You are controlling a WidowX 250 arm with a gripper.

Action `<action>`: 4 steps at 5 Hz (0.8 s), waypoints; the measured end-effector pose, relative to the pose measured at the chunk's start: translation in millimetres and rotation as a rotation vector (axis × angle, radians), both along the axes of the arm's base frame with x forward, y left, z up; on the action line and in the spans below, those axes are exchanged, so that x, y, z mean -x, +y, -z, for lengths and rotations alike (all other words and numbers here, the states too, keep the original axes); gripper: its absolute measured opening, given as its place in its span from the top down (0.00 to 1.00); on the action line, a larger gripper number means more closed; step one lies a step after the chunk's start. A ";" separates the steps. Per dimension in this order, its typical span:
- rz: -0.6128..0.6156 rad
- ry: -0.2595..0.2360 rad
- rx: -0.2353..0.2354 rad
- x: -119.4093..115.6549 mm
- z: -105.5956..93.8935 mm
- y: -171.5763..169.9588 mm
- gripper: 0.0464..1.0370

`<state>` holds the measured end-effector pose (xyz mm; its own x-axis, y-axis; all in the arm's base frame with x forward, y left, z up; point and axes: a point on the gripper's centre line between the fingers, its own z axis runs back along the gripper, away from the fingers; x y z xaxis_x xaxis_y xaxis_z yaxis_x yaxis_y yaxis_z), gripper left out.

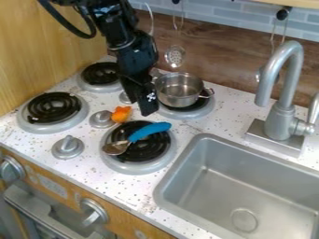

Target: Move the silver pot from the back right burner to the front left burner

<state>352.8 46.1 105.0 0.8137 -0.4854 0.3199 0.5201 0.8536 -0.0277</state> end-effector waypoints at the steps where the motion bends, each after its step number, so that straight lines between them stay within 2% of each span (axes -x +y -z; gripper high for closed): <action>1: 0.004 0.036 0.006 1.8 12.5 -1.2 0.04; 2: 0.132 -0.006 -0.073 -15.9 15.9 8.2 0.04; 3: 0.294 -0.080 -0.167 -33.2 17.1 6.6 0.04; 4: 0.452 -0.144 -0.207 -46.8 13.9 1.7 0.04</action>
<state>399.6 47.8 91.1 0.4633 -0.8430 0.2732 0.8243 0.5232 0.2165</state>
